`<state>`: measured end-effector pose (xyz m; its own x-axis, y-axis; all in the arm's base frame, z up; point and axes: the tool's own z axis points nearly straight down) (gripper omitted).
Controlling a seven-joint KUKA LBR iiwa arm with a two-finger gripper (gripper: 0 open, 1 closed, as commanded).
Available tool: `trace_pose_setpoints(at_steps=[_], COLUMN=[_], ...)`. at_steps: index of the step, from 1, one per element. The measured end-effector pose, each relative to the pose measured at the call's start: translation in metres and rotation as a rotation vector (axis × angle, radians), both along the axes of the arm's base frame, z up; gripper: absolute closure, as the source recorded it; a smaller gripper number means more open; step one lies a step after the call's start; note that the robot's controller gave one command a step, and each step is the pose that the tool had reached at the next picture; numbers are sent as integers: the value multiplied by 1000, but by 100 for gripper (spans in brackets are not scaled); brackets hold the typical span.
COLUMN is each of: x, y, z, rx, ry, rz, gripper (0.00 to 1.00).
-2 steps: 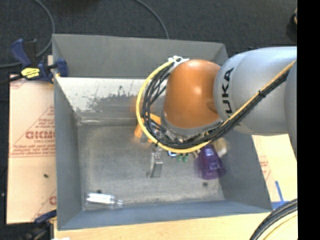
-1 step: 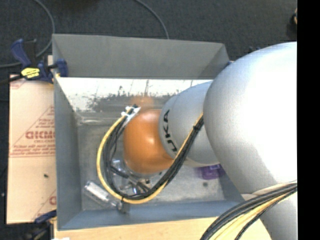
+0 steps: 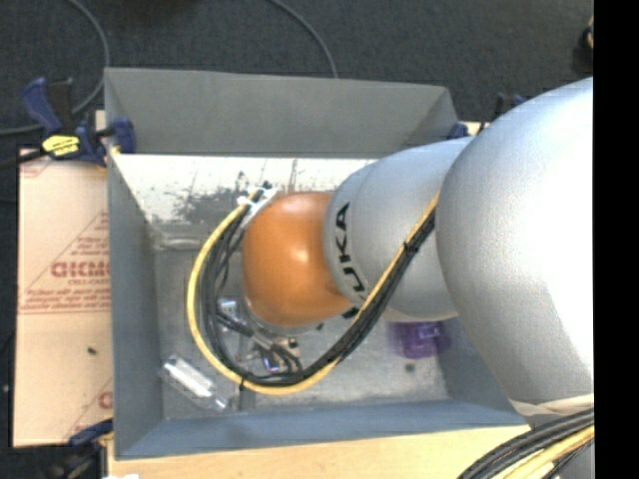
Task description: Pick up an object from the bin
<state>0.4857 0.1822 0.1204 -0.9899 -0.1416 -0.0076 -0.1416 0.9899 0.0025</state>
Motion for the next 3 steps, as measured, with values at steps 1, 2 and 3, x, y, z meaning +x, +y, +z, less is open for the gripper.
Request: trace_pose_setpoints(at_steps=[1,2,3], x=[-9,-7,-11], y=[43,42,49], z=[-20,-48,-50], rx=[1,3,4], ry=[6,-13,3], rz=[-55,36,-142], gripper=[0,0,100])
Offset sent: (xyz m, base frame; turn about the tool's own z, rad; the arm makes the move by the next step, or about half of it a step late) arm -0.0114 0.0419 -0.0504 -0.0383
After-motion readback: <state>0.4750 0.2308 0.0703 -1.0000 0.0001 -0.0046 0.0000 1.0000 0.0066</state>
